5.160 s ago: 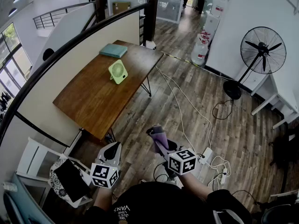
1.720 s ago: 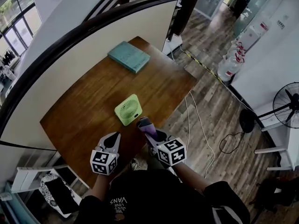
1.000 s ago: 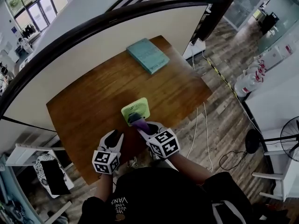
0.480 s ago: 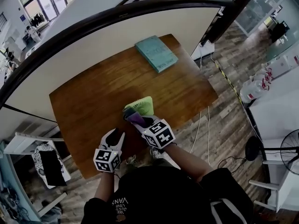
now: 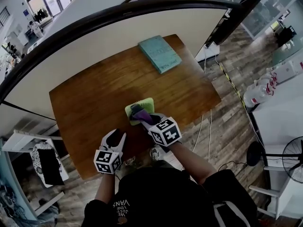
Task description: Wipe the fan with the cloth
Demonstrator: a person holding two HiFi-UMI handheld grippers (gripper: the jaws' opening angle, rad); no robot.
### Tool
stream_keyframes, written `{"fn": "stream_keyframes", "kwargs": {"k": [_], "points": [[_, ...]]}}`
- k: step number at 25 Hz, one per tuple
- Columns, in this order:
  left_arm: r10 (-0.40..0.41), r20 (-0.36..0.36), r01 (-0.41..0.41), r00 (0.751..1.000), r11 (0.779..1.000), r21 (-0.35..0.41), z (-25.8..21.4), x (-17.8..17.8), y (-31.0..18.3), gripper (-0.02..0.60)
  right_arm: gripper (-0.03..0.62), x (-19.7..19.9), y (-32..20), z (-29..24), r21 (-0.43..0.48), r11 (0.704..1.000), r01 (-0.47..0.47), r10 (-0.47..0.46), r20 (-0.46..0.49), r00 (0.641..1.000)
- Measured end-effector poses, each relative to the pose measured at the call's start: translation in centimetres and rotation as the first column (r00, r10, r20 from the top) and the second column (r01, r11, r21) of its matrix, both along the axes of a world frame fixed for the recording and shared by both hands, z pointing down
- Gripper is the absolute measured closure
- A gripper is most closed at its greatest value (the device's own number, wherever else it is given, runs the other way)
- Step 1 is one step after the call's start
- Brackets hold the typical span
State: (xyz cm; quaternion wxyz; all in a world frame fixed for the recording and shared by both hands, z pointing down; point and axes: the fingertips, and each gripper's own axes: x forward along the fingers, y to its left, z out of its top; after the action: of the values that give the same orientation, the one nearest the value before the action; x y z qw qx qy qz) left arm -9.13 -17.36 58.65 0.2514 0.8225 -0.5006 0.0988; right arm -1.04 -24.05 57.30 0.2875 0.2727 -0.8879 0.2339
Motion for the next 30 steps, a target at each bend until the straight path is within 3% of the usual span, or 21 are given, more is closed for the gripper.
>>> {"fn": "stream_keyframes", "kwargs": {"k": [12, 23, 26, 30], "points": [[0.024, -0.004, -0.024, 1.0, 1.0, -0.006, 0.2, 1.6, -1.4, 0.46, 0.494, 5.6, -2.4, 0.9, -0.004, 0.994, -0.114, 0.114, -0.038, 0.993], [0.043, 0.0, -0.043, 0.999, 0.999, -0.016, 0.5, 1.8, -2.0, 0.46, 0.494, 8.4, -3.3, 1.4, -0.006, 0.979, -0.202, 0.201, -0.049, 0.978], [0.042, -0.003, -0.042, 0.999, 0.999, -0.009, 0.2, 1.7, -2.3, 0.459, 0.494, 7.9, -2.4, 0.8, 0.011, 0.984, -0.18, 0.181, -0.031, 0.983], [0.036, -0.003, -0.036, 0.999, 0.999, 0.001, -0.1, 1.2, -2.6, 0.46, 0.494, 5.5, 0.3, 0.6, 0.037, 0.997, -0.072, 0.074, -0.041, 0.996]]}}
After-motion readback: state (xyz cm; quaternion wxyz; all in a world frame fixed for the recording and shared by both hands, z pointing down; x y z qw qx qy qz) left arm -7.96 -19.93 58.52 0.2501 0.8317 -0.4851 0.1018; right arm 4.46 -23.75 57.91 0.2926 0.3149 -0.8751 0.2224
